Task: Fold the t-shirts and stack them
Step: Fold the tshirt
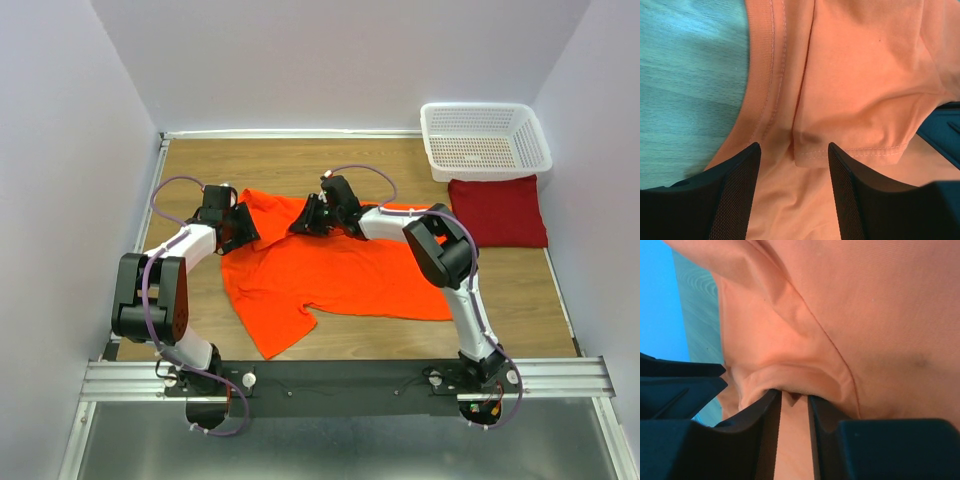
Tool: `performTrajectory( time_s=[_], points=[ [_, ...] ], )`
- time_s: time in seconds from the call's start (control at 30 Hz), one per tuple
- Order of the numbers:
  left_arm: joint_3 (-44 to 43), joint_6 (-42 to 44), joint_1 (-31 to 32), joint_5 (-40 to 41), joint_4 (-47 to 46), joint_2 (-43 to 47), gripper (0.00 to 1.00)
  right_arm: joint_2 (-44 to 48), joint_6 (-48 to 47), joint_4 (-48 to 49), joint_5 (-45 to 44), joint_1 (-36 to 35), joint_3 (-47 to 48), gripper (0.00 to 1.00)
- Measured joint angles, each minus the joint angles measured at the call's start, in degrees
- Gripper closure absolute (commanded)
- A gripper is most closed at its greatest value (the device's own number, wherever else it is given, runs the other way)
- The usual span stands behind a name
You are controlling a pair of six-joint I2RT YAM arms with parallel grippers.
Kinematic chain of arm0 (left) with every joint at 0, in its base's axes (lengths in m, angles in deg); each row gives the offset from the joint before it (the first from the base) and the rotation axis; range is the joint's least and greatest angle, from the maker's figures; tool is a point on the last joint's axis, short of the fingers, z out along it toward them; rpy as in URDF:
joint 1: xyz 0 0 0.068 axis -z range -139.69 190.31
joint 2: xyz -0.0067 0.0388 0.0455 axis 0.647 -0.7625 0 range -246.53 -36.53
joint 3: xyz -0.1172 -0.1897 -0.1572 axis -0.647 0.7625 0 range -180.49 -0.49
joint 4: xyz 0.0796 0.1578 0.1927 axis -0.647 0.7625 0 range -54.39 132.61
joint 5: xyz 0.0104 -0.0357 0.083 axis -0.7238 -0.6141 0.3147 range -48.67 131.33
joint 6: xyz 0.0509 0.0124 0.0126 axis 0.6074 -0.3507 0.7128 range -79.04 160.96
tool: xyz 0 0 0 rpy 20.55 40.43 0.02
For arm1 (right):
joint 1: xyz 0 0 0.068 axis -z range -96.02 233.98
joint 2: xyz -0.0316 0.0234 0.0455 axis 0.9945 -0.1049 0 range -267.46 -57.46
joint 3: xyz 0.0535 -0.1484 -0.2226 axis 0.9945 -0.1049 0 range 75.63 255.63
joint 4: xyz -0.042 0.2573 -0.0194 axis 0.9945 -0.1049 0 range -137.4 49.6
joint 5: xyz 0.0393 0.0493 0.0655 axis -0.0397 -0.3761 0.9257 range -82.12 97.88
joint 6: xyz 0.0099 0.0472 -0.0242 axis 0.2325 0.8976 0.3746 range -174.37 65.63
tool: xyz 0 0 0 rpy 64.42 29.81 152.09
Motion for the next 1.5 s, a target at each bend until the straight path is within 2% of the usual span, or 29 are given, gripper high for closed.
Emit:
performTrajectory(
  time_s=[0.3,0.33,0.87,1.1,1.5],
  points=[
    [0.00,-0.02,0.33,-0.24,-0.02,0.00,0.43,-0.22,0.09,-1.33,-1.14,-0.02,0.33,0.98],
    [0.00,-0.02,0.33,-0.26,0.00,0.00,0.43,-0.22,0.11,-1.40,-1.22,-0.02,0.31,0.99],
    [0.55,-0.15,0.35,-0.35,0.02,0.00,0.45,2.86,-1.84,-5.60,-1.66,-0.02,0.31,0.99],
    [0.57,0.02,0.48,-1.01,0.00,-0.04,0.56,3.32,-2.47,-6.23,-0.74,-0.02,0.31,0.99],
    [0.57,-0.07,1.36,-1.68,-0.11,-2.21,0.56,3.32,-2.49,-6.51,-0.33,-0.02,0.31,0.99]
  ],
)
